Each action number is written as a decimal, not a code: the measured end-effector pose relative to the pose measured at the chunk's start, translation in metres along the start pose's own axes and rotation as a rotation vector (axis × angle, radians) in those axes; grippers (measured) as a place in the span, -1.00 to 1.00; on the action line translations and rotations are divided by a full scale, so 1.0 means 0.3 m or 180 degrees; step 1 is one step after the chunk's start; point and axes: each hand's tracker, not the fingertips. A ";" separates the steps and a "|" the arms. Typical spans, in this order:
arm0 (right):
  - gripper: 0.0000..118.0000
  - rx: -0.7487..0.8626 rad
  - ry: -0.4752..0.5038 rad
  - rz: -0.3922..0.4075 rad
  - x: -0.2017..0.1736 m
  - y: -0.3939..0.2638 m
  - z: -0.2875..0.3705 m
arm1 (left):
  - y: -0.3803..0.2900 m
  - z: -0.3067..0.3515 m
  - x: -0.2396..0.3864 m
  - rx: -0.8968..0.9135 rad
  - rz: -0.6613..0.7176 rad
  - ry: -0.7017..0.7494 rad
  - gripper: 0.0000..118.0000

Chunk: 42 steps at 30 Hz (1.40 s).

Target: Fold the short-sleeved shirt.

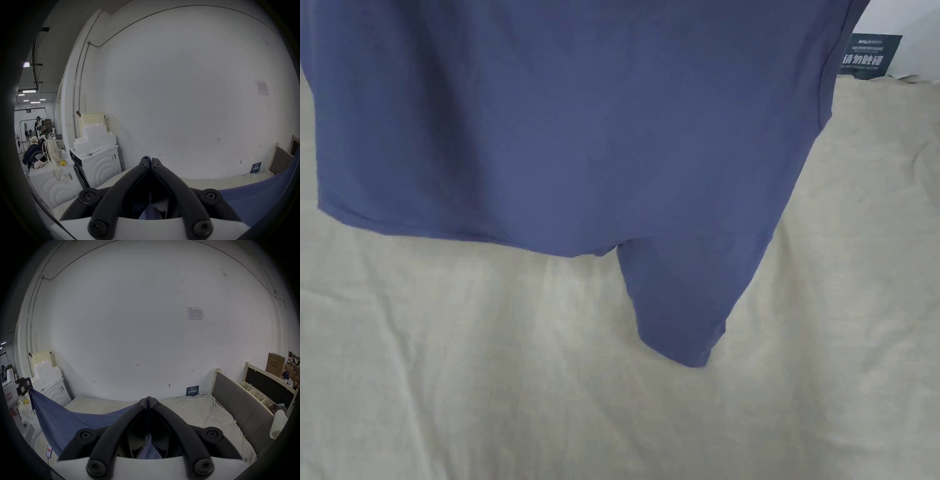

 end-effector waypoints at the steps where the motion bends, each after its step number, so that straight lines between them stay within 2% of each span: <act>1: -0.99 0.0033 -0.0025 -0.0003 0.000 0.008 -0.029 | -0.007 -0.026 0.020 0.0035 0.0036 0.0025 -1.00; 9: -0.99 0.0576 -0.0133 -0.0019 -0.001 0.072 -0.171 | -0.061 -0.205 0.127 0.0304 0.0446 0.0133 -1.00; 15: -0.99 0.0627 -0.0137 0.0046 0.014 0.000 -0.238 | -0.191 -0.277 0.177 0.0165 0.0344 0.0108 -1.00; 19: -0.99 0.0301 -0.0137 -0.0001 0.048 -0.143 -0.306 | -0.353 -0.299 0.208 -0.0044 0.0170 0.0057 -1.00; 22: -0.99 -0.0013 -0.0103 -0.0149 0.083 -0.301 -0.367 | -0.502 -0.305 0.233 -0.0266 -0.0030 0.0041 -1.00; 25: -0.99 -0.0357 -0.0113 -0.0199 0.114 -0.499 -0.417 | -0.680 -0.300 0.252 -0.0545 -0.0198 -0.0056 -1.00; 29: -0.99 -0.0799 -0.0121 -0.0420 0.159 -0.761 -0.441 | -0.927 -0.261 0.243 -0.0971 -0.0349 -0.0114 -1.00; 34: -0.99 -0.1218 -0.0114 -0.0574 0.197 -1.042 -0.411 | -1.203 -0.168 0.179 -0.1456 -0.0405 -0.0117 -1.00; 40: -0.99 -0.1693 -0.0077 -0.0610 0.217 -1.348 -0.295 | -1.461 0.015 0.053 -0.1925 -0.0382 -0.0150 -1.00; 42: -0.99 -0.1788 -0.0060 -0.0553 0.225 -1.436 -0.229 | -1.525 0.094 0.005 -0.2074 -0.0294 -0.0192 -1.00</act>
